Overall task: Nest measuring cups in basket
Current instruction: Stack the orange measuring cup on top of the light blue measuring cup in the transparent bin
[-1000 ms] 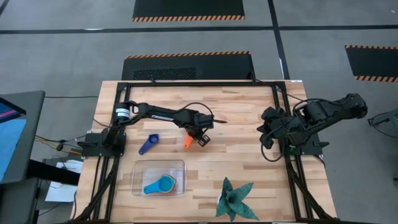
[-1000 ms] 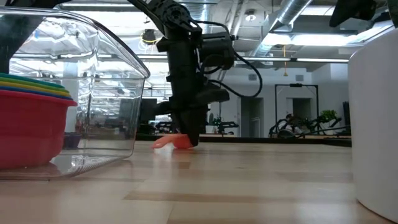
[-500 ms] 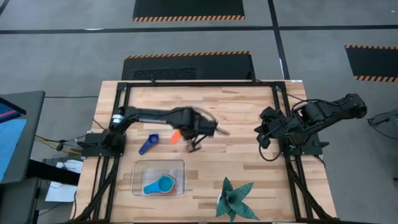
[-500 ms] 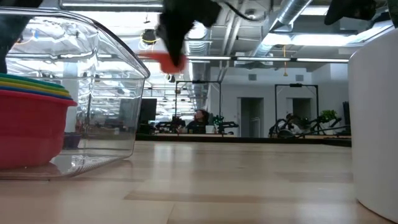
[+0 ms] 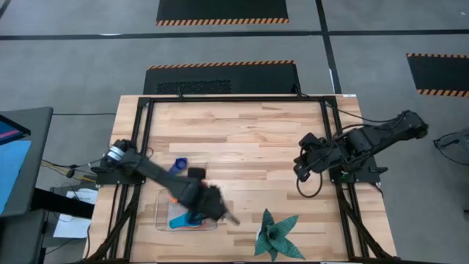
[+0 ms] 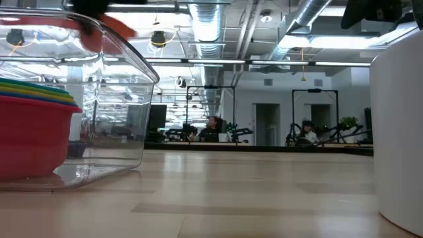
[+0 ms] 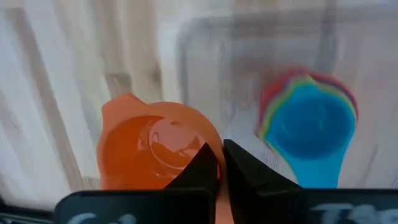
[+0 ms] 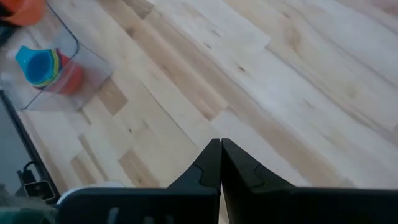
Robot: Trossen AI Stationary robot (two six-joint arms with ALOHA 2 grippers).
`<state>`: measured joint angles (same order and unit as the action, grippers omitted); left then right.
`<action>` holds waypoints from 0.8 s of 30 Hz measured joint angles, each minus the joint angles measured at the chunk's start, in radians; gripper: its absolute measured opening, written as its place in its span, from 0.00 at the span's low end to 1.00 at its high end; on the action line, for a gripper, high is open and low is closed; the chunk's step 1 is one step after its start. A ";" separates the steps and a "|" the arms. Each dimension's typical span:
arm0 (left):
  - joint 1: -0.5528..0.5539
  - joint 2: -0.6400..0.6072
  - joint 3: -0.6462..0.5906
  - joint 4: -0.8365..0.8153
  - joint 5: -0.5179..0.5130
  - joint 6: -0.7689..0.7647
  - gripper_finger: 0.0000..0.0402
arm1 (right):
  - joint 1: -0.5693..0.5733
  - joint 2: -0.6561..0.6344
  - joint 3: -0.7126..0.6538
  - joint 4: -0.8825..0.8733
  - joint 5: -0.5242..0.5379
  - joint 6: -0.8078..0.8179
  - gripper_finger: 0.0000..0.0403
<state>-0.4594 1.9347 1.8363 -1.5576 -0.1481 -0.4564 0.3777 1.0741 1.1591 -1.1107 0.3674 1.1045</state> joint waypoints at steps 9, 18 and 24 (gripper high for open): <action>-0.183 -0.124 -0.301 0.263 0.013 -0.015 0.00 | 0.058 0.119 0.000 0.025 -0.003 0.153 0.06; -0.227 -0.125 -0.335 0.429 0.030 -0.060 0.00 | 0.115 0.220 0.000 0.184 -0.033 0.190 0.06; -0.216 -0.118 -0.335 0.470 0.057 -0.098 0.00 | 0.128 0.258 0.001 0.217 -0.078 0.190 0.06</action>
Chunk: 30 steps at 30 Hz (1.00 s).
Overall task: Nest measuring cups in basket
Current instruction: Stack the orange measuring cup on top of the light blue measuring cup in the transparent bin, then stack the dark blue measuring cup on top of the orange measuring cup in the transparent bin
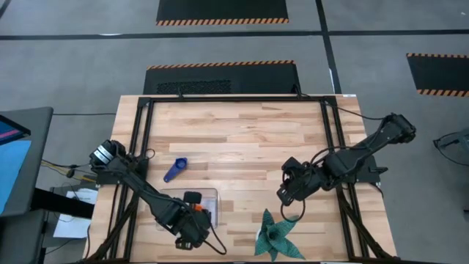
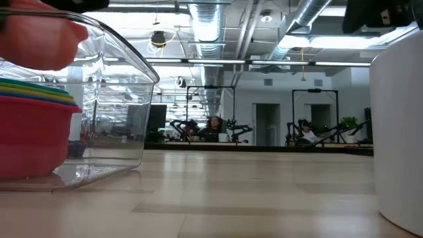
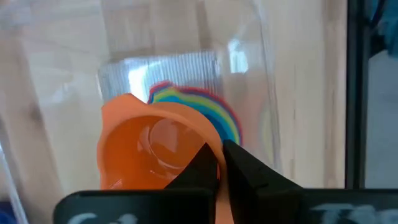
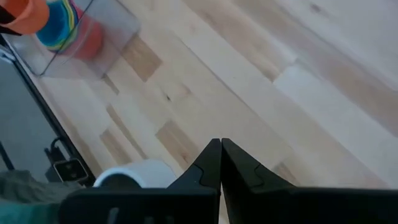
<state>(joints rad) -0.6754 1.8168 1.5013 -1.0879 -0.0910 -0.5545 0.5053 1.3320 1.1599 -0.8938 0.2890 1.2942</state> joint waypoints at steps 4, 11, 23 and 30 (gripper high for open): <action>-0.001 0.000 0.000 0.031 -0.008 -0.030 0.01 | 0.004 -0.001 0.000 0.000 -0.025 0.000 0.06; -0.001 0.000 -0.014 0.063 0.004 -0.035 0.08 | 0.004 -0.006 0.000 -0.005 -0.026 -0.012 0.06; 0.000 0.002 -0.099 0.027 0.099 -0.107 0.09 | 0.005 -0.006 0.000 -0.011 -0.027 -0.013 0.06; 0.004 0.002 -0.053 -0.044 0.139 -0.123 0.10 | 0.005 -0.006 0.000 -0.011 -0.028 -0.013 0.06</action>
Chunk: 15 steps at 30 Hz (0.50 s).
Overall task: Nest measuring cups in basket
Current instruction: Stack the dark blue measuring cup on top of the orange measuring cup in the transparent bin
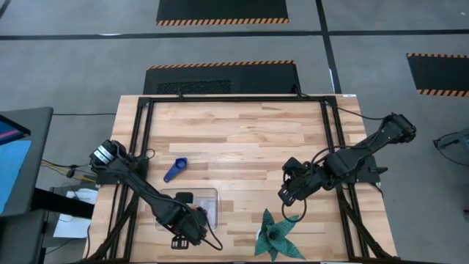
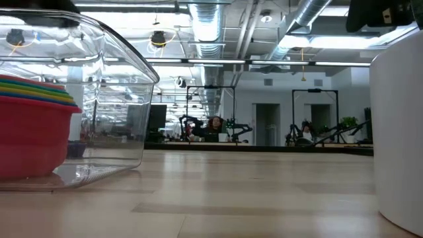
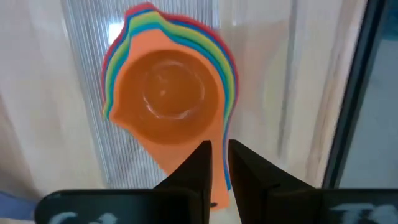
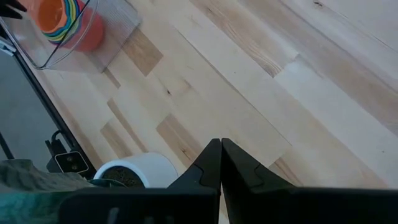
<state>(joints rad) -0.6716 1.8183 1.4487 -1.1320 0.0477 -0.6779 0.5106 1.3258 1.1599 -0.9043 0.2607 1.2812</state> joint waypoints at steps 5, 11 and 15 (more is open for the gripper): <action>0.000 0.000 0.071 -0.077 -0.049 0.020 0.10 | 0.000 0.000 0.000 0.000 0.000 -0.006 0.06; 0.005 -0.030 0.114 -0.306 -0.240 0.003 0.10 | 0.000 0.000 0.000 0.000 0.000 -0.007 0.06; 0.038 -0.092 0.114 -0.400 -0.313 -0.027 0.11 | 0.000 0.000 0.000 0.001 0.000 -0.022 0.06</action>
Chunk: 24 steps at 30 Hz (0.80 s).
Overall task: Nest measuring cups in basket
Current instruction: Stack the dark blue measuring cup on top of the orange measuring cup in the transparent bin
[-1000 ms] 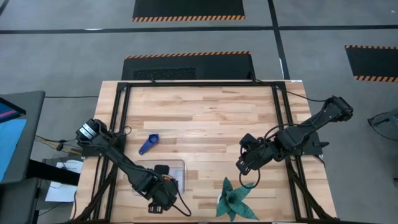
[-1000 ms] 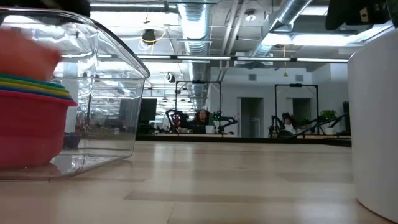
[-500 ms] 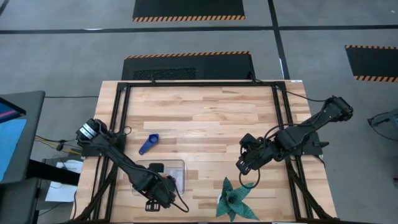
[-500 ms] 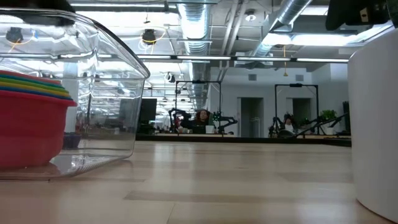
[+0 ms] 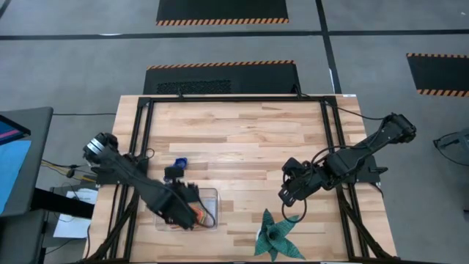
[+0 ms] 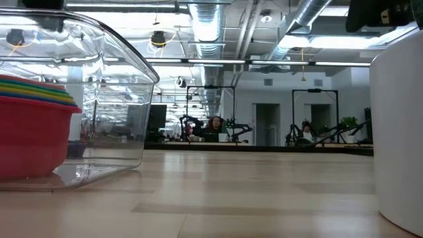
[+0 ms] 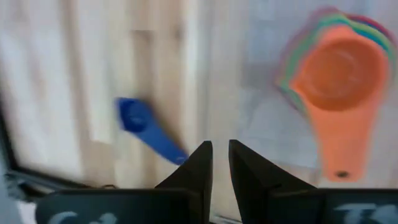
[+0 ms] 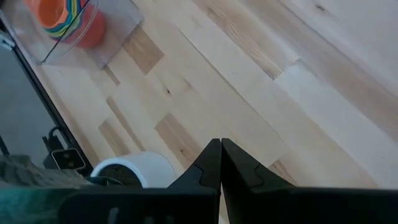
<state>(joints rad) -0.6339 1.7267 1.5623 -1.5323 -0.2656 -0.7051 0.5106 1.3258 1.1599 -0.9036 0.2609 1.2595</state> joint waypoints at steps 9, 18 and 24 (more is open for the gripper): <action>0.200 -0.162 0.000 -0.039 -0.099 -0.021 0.26 | -0.025 0.000 0.000 0.000 0.001 -0.171 0.06; 0.437 -0.221 -0.252 0.146 -0.109 0.116 0.44 | -0.138 0.000 0.000 -0.032 0.070 -0.321 0.06; 0.549 -0.223 -0.459 0.377 0.068 0.046 0.47 | -0.246 0.000 0.000 -0.188 0.079 -0.405 0.06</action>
<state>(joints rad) -0.0849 1.5032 1.1030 -1.1558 -0.1973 -0.6589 0.2651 1.3258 1.1599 -1.0912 0.3402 0.8543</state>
